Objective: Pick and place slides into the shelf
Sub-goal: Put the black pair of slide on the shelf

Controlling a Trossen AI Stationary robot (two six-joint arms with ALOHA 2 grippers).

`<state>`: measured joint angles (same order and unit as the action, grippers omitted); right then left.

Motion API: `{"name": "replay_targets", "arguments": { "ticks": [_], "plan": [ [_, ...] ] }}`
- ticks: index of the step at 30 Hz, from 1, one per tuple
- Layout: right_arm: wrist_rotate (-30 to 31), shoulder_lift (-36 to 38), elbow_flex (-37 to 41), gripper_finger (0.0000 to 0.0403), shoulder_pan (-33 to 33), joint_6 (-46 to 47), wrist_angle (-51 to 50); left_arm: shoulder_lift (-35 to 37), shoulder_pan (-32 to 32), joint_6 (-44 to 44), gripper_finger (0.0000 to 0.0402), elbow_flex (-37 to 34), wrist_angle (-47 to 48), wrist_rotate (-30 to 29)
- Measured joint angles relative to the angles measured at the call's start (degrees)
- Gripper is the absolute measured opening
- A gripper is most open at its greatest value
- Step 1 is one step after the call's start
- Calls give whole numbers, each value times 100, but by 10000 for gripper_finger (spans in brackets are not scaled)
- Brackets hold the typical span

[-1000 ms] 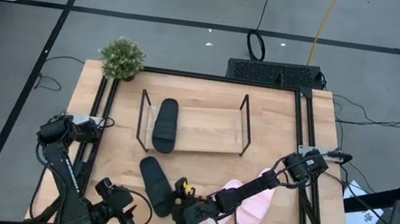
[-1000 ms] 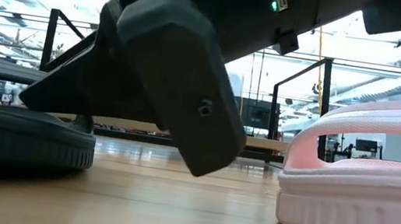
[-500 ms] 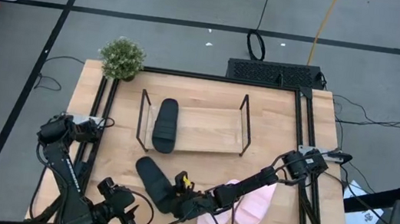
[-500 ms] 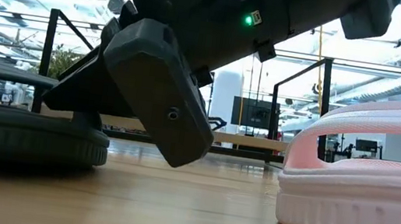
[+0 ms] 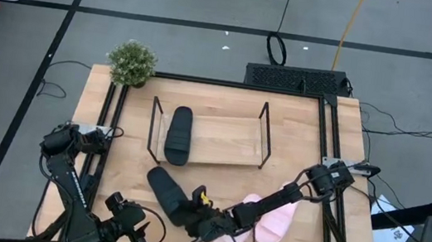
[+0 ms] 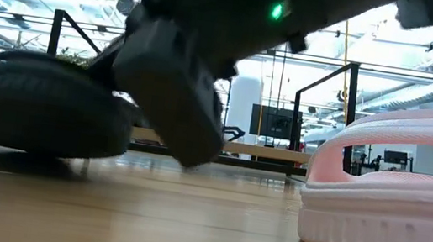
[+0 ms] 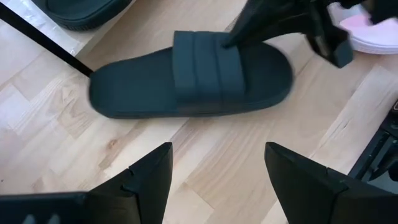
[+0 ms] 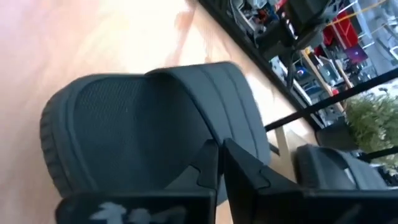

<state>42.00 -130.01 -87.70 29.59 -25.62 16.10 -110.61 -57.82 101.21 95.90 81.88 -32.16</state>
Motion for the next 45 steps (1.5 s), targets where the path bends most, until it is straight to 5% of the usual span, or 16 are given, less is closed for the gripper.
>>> {"name": "replay_targets", "arguments": {
  "ticks": [15,25,30,34,45],
  "plan": [
    [99,1017,0,1,719,1315,-1116,0,0,90,250,0,-105,63],
    [1595,1667,-2,0,1226,1105,-1423,0,0,111,250,0,-102,102],
    [2870,2008,-4,0,1348,306,-1344,0,0,110,250,0,-86,122],
    [3708,2091,-9,0,1164,-592,-1025,0,0,110,250,0,-32,122],
    [4158,1594,-7,0,-131,-1102,-1238,0,-8,164,250,0,398,372]
  ]
}}
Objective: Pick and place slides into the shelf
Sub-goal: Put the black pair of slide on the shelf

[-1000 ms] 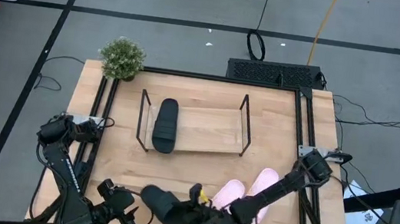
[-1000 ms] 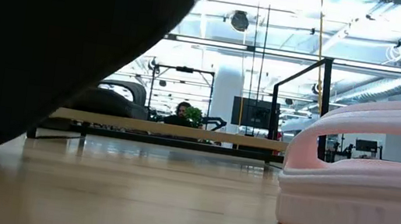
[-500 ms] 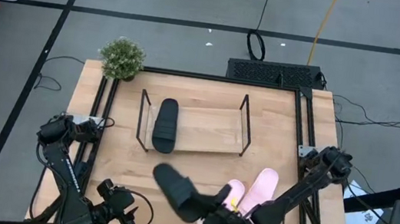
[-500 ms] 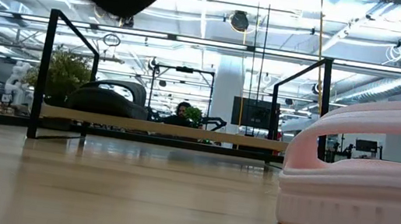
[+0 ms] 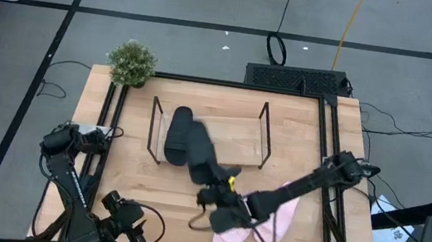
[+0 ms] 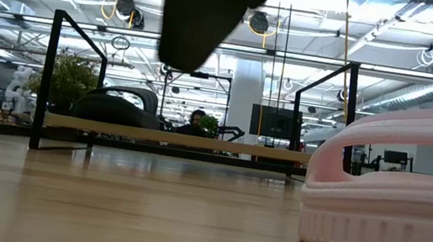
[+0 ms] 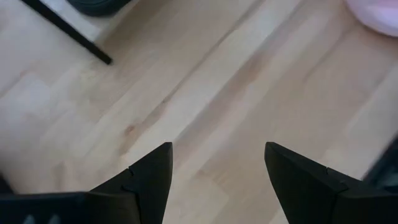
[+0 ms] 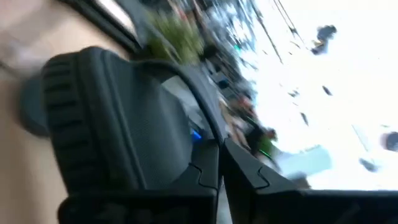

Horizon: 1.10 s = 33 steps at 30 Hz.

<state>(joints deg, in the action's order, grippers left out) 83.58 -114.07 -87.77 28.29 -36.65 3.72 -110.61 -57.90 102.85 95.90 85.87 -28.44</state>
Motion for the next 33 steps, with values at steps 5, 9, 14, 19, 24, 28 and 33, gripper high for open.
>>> {"name": "replay_targets", "arguments": {
  "ticks": [5,9,14,19,24,28,33],
  "plan": [
    [318,-113,40,0,-371,-224,-30,2,-71,260,250,-8,435,54],
    [58,-113,380,0,-540,165,-50,7,-124,231,250,-22,414,54],
    [31,-115,723,0,-657,342,-18,7,-134,245,250,-22,419,17],
    [-389,-115,979,0,-722,824,-16,7,-115,270,250,-24,413,-7],
    [-559,-115,1158,0,-802,1106,-17,7,-95,251,250,-28,417,-12],
    [-763,-115,1193,0,-877,1308,-10,7,-95,249,250,-28,415,-13],
    [-1192,-115,1193,0,-1024,1587,-41,7,-95,247,250,-28,415,-13]
  ]
}}
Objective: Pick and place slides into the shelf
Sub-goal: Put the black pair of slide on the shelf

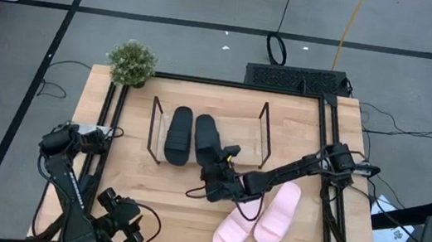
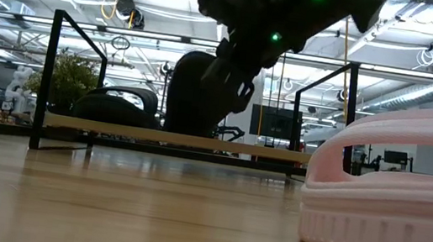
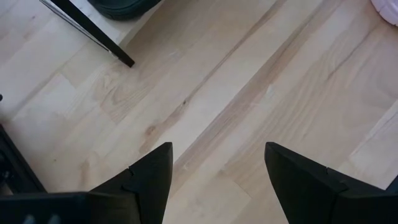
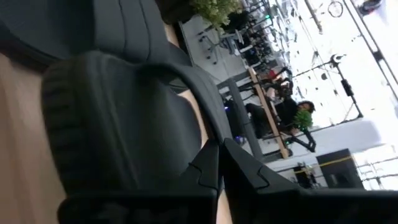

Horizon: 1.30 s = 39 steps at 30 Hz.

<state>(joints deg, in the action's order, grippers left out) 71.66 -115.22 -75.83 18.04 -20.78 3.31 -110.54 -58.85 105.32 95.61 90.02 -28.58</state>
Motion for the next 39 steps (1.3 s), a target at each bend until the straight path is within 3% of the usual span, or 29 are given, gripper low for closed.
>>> {"name": "replay_targets", "arguments": {
  "ticks": [9,17,28,39],
  "plan": [
    [-348,-5,-1,0,-127,273,-17,0,0,-44,250,0,0,-9],
    [-752,-461,-4,0,-131,365,302,-2,0,-57,250,-2,2,-57],
    [-726,-603,-5,0,-151,-215,1154,-7,44,-62,250,-2,-1,-149],
    [-899,-603,-39,0,-186,-155,1165,-7,74,-151,250,-2,-5,-147]
  ]
}}
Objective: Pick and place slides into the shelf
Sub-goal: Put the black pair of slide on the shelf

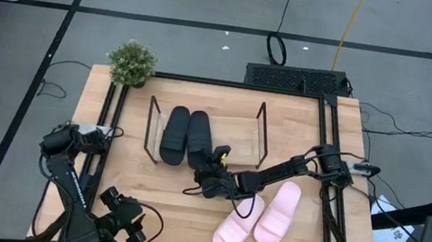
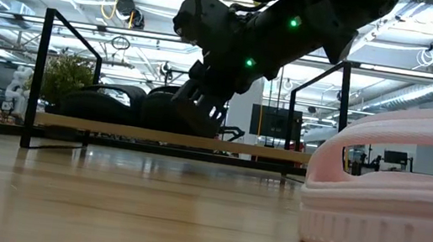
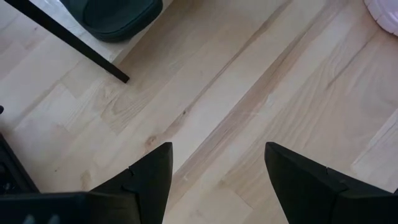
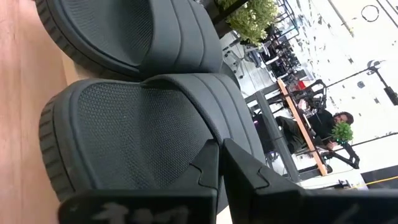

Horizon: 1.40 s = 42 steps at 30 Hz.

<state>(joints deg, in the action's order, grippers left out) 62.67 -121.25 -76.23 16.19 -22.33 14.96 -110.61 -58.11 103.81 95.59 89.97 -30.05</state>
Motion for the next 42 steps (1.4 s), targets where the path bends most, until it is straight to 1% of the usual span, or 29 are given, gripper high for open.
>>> {"name": "replay_targets", "arguments": {
  "ticks": [7,10,13,15,18,21,23,25,27,29,32,35,42],
  "plan": [
    [2,0,0,0,0,15,20,0,0,-97,250,0,3,1],
    [2,0,0,0,0,21,20,0,0,-505,250,0,3,1],
    [2,0,0,0,0,20,20,0,0,-1104,250,0,3,-11],
    [4,0,0,0,0,22,20,0,0,-1384,250,0,5,-146],
    [4,0,0,0,0,22,20,0,0,-1592,250,0,5,-341],
    [4,0,0,0,0,22,20,0,0,-1653,250,-42,-5,-357],
    [4,0,0,0,2,21,20,0,7,-1593,250,-210,1,-351],
    [4,0,0,0,2,22,20,0,7,-1438,250,-462,-2,-211],
    [4,0,0,0,2,22,8,0,7,-1205,250,-718,14,103],
    [4,0,0,0,2,20,4,0,20,-841,250,-908,5,545],
    [4,0,0,0,-4,20,6,0,8,-346,250,-1055,-22,1080],
    [2,0,0,0,-38,20,24,0,-98,-58,250,-1067,-38,1177],
    [-78,0,0,0,-63,21,118,0,-240,327,250,-1067,-49,1177]
  ]
}}
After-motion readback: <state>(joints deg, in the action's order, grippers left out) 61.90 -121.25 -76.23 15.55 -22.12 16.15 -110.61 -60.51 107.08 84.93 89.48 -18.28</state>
